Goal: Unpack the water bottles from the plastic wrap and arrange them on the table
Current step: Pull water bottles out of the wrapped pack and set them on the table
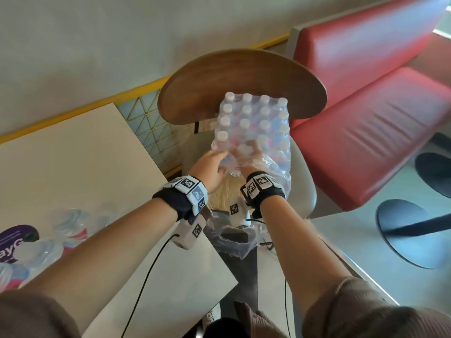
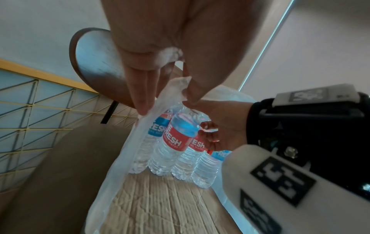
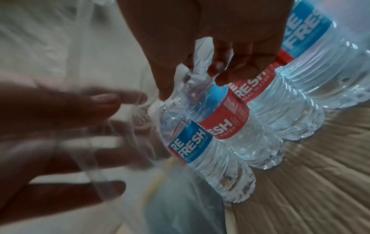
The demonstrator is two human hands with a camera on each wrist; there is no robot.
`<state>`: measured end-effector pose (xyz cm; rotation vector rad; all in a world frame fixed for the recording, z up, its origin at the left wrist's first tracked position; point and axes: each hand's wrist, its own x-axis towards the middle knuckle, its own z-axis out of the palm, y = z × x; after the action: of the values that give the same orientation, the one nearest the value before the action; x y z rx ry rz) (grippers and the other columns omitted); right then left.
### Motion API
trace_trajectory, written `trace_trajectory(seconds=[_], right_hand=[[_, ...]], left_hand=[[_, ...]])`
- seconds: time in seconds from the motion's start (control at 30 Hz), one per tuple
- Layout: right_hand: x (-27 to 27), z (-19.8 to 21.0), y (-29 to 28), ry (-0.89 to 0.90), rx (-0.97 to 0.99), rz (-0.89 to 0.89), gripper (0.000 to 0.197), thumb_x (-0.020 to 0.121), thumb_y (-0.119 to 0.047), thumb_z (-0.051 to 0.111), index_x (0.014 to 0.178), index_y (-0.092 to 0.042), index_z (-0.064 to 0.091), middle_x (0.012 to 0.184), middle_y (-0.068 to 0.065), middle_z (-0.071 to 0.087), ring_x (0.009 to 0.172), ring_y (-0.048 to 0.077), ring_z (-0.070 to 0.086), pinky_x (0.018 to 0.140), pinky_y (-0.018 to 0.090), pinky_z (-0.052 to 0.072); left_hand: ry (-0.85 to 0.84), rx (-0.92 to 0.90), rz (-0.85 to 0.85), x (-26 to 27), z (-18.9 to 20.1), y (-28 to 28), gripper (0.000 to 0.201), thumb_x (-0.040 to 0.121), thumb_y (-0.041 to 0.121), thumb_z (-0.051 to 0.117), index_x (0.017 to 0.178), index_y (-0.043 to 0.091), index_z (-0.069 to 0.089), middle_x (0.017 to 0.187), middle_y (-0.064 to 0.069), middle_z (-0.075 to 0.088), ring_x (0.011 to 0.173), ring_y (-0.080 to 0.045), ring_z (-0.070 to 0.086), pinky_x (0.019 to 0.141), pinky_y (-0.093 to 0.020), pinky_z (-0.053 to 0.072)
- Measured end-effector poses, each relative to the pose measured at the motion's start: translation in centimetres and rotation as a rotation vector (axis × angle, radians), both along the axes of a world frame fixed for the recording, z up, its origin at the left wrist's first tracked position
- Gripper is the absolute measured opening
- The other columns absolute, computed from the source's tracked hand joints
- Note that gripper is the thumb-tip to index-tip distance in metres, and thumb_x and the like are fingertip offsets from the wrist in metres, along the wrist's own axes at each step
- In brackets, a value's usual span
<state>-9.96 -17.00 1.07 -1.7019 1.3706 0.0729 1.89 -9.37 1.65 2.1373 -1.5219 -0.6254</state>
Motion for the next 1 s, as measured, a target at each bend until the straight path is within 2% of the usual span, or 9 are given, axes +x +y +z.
trace_trajectory(seconds=[0.07,0.13,0.27,0.37,0.47,0.63,0.8,0.93,1.0], right_hand=[[-0.2,-0.6,1.0,0.156,-0.299,0.207,0.086,0.08,-0.007,0.062,0.149,-0.021,0.012,0.15,0.012,0.032,0.133,0.028,0.039,0.105,0.036,0.038],[0.3,-1.2,0.8,0.115,-0.452,0.153,0.067,0.086,-0.007,0.056,0.144,-0.016,0.023,0.144,0.008,0.037,0.131,0.024,0.04,0.105,0.03,0.035],[-0.7,-0.6,2.6,-0.109,-0.367,-0.067,0.039,0.095,-0.018,0.051,0.133,-0.014,0.045,0.12,0.009,0.058,0.11,0.024,0.058,0.092,0.029,0.046],[-2.9,-0.3,4.5,-0.273,-0.305,-0.26,0.045,0.089,-0.031,0.06,0.132,-0.022,0.05,0.112,0.004,0.061,0.096,0.016,0.057,0.092,0.032,0.048],[-3.8,1.2,6.2,-0.263,-0.353,-0.176,0.049,0.087,-0.035,0.063,0.133,-0.025,0.05,0.118,0.006,0.063,0.097,0.02,0.063,0.089,0.032,0.051],[-3.4,2.7,7.6,-0.315,-0.36,-0.042,0.046,0.083,-0.033,0.067,0.128,-0.031,0.055,0.118,-0.001,0.065,0.1,0.017,0.064,0.091,0.027,0.05],[-4.5,-0.3,3.9,-0.242,-0.011,-0.019,0.063,0.079,-0.032,0.072,0.135,-0.017,0.046,0.133,0.002,0.053,0.119,0.019,0.053,0.102,0.037,0.046],[-4.0,-2.2,0.4,0.071,-0.157,0.016,0.061,0.088,-0.047,0.053,0.141,-0.018,0.04,0.138,0.007,0.05,0.123,0.026,0.051,0.099,0.034,0.043],[-3.3,-2.1,-0.5,0.116,-0.289,-0.026,0.064,0.088,-0.035,0.056,0.146,-0.024,0.029,0.151,0.007,0.034,0.136,0.025,0.037,0.109,0.037,0.036]], left_hand=[[0.012,0.002,0.013,-0.1,-0.1,0.0,0.048,0.095,0.006,0.042,0.143,0.013,0.039,0.148,-0.006,0.037,0.134,-0.022,0.039,0.112,-0.033,0.03],[0.026,0.004,0.024,-0.2,-0.1,0.1,0.049,0.094,0.004,0.043,0.142,0.012,0.04,0.148,-0.007,0.036,0.134,-0.023,0.04,0.112,-0.033,0.031],[0.004,-0.044,0.011,-0.5,-0.3,1.4,0.059,0.085,0.018,0.066,0.139,0.013,0.042,0.14,-0.011,0.038,0.126,-0.026,0.043,0.105,-0.03,0.035],[-0.055,-0.167,0.093,-1.5,-1.3,3.7,0.051,0.071,0.036,0.079,0.108,0.013,0.052,0.11,-0.003,0.044,0.097,-0.019,0.048,0.08,-0.025,0.042],[0.076,0.037,0.067,-3.1,-0.8,4.8,0.038,0.072,0.041,0.077,0.084,0.025,0.045,0.083,0.013,0.043,0.077,-0.01,0.048,0.068,-0.02,0.036],[0.265,0.035,0.13,-3.5,-0.9,4.6,0.08,0.07,0.03,0.079,0.134,0.02,0.032,0.121,0.001,0.057,0.108,-0.018,0.059,0.091,-0.033,0.05],[0.336,-0.007,0.264,-2.2,-1.6,5.4,0.06,0.072,0.03,0.078,0.122,0.027,0.045,0.104,0.004,0.064,0.097,-0.017,0.063,0.086,-0.029,0.05],[0.328,0.01,0.221,-1.7,-1.9,6.4,0.06,0.072,0.031,0.078,0.121,0.028,0.043,0.103,0.004,0.063,0.095,-0.015,0.062,0.088,-0.03,0.05],[0.323,0.019,0.215,-1.8,-1.8,6.5,0.061,0.072,0.032,0.078,0.122,0.029,0.042,0.104,0.005,0.063,0.095,-0.014,0.061,0.089,-0.029,0.049]])
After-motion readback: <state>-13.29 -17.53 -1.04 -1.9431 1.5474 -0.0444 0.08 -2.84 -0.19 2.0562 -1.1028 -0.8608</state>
